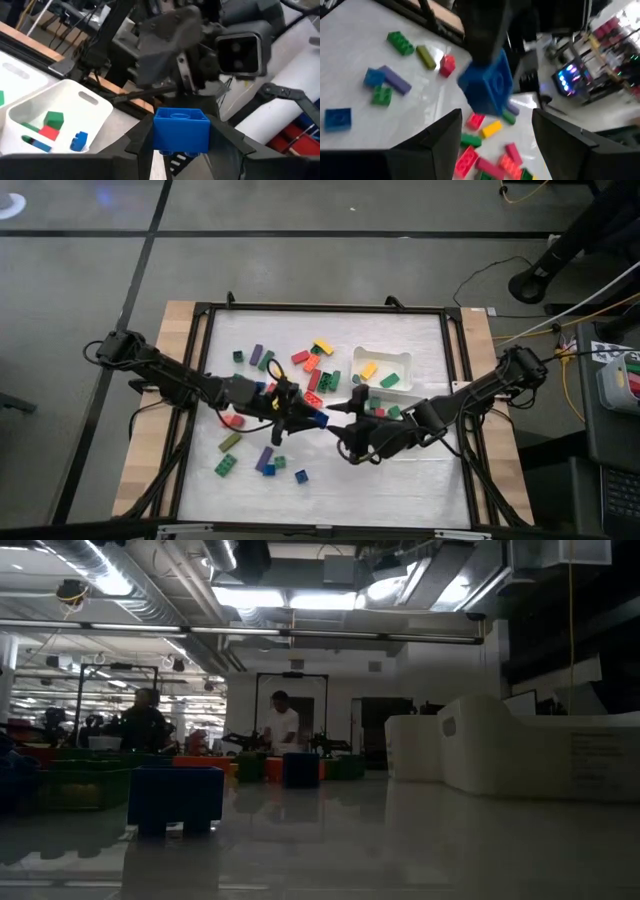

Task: Sort blocks by size
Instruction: Put the blue cube game piece into the bottom white bin

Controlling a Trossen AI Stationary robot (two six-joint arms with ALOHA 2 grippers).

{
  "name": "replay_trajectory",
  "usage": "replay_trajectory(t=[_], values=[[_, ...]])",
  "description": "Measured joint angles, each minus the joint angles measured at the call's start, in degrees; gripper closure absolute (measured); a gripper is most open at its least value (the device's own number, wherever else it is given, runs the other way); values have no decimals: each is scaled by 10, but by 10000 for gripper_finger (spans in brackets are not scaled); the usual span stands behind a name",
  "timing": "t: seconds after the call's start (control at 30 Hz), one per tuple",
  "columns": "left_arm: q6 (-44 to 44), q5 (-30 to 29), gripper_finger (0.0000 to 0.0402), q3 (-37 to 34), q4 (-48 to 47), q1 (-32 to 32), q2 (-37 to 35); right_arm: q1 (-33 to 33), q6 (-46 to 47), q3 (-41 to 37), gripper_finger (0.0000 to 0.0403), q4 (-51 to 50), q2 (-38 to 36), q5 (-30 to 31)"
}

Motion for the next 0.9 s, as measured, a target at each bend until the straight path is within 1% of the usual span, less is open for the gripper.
replay_trajectory(t=[0.17, 0.27, 0.4, 0.7, 0.8, 0.9], values=[[6, 0, 266, 0, 26, 0, 0, -2, -35, 0, 162, 49, 0, 1], [12, 0, 266, 0, 48, 0, 0, -4, -55, 0, 162, 62, 0, -6], [12, -2, 265, 0, 74, 1, 0, -9, -58, 0, 162, 72, 0, -12], [12, -2, 265, 0, 72, 1, 0, -29, -93, 0, 163, 111, 0, -28], [12, -2, 265, 0, 72, 1, 0, -32, -104, 0, 178, 114, 0, -51], [13, -2, 265, 0, 73, 1, 0, -38, -105, 0, 210, 114, 0, -60]])
